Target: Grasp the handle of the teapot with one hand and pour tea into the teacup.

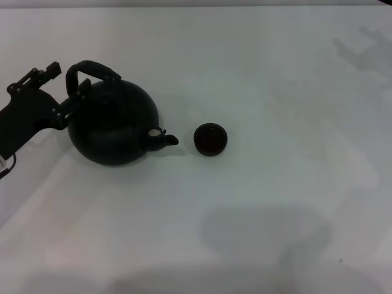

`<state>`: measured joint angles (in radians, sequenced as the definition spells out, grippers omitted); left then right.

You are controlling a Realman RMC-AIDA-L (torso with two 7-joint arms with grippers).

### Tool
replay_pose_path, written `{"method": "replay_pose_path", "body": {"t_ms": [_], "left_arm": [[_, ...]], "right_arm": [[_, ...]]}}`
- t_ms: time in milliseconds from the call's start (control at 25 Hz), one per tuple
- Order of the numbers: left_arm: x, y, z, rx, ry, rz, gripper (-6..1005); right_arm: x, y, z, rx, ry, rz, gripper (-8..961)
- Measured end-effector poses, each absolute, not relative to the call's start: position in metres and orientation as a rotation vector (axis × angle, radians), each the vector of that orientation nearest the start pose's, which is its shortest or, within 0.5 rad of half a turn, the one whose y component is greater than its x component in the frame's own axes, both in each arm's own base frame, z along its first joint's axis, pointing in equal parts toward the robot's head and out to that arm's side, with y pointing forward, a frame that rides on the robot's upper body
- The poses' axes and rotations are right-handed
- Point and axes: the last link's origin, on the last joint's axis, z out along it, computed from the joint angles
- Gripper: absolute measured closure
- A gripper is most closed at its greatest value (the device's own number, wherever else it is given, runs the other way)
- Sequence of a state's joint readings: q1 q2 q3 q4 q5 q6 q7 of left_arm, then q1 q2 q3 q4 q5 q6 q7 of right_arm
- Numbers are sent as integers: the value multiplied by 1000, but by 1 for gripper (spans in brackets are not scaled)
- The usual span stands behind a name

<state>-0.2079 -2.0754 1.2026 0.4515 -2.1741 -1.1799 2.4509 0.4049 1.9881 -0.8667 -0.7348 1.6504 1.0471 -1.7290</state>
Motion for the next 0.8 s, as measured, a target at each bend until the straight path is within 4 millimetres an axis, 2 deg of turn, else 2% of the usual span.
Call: {"method": "replay_pose_path", "body": {"t_ms": [200,480,800], "left_arm": [[-331,280,-11,-2095,-463,-757,276],[-338,261,-5,-2066,-452,-781,275],[-364,219,31,-1855,-467,-810,274]], "right_arm": [[307,382,84,-2056,724,696,109],[310,380,86,-2046,730,692,109],[323,370,95,-2002,721,675,109]]}}
